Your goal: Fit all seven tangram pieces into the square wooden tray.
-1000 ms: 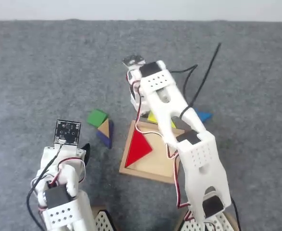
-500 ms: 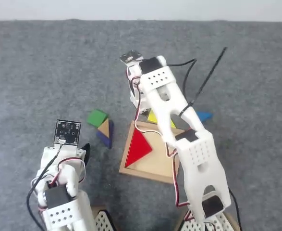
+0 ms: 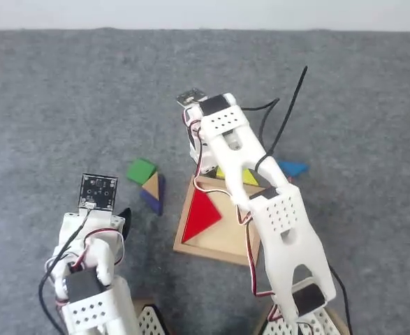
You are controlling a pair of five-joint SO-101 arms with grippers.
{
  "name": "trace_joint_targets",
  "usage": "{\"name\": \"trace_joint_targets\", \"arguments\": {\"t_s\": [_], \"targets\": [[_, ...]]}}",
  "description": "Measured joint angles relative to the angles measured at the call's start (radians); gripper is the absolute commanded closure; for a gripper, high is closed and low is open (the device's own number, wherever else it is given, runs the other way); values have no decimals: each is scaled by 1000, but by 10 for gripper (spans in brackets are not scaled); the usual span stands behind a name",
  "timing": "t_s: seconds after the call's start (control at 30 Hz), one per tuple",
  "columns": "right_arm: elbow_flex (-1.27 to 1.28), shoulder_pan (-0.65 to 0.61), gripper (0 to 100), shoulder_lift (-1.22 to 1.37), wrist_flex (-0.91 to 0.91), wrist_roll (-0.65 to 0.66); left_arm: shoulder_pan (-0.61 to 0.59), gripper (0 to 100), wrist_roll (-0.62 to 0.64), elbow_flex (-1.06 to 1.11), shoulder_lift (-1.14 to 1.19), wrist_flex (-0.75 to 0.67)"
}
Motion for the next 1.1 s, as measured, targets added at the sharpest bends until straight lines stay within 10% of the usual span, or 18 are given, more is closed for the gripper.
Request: {"name": "trace_joint_targets", "arguments": {"t_s": [1.1], "targets": [[-95, 216, 681, 35, -77, 43, 0, 719, 0, 0, 0, 0]]}}
